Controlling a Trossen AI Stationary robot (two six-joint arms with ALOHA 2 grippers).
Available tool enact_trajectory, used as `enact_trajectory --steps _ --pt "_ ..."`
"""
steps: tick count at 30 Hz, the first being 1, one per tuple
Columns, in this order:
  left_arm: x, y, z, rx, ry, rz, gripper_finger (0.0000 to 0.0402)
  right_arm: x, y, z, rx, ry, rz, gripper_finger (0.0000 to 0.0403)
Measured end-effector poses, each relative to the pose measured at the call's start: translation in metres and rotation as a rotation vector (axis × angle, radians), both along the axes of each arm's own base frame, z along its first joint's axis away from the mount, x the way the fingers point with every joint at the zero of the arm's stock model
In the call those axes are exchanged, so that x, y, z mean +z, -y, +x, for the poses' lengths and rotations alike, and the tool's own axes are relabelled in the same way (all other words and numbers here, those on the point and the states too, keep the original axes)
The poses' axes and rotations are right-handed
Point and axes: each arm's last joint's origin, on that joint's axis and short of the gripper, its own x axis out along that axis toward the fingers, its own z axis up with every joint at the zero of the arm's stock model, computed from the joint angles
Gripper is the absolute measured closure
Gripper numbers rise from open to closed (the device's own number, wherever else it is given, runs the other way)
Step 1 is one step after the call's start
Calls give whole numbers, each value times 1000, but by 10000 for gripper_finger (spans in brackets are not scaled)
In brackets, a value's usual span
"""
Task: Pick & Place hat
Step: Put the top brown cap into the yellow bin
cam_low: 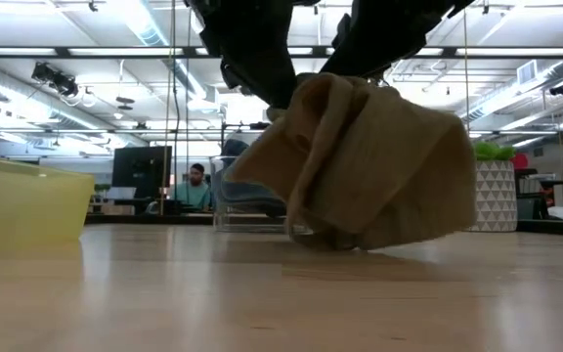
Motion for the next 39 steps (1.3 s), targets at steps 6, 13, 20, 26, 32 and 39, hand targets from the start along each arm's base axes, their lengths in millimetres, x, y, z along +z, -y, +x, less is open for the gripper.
enact_trajectory --steps 6,13,20,26,32,39 --pt "3 1 -17 -9 -113 35 396 1 0 0 -2 3 -18 310" --pt "49 17 -75 -93 -182 141 397 2 -1 -1 -68 18 -17 232" --pt "93 37 -155 -305 -241 215 397 2 -1 -1 -66 23 -17 209" --pt "118 43 -213 -402 -210 262 397 2 0 0 -65 23 -21 216" --pt "131 32 -252 -272 -184 285 397 2 3 1 -73 23 -21 223" --pt "119 37 -266 -222 -313 124 398 2 9 3 -91 24 -23 223"
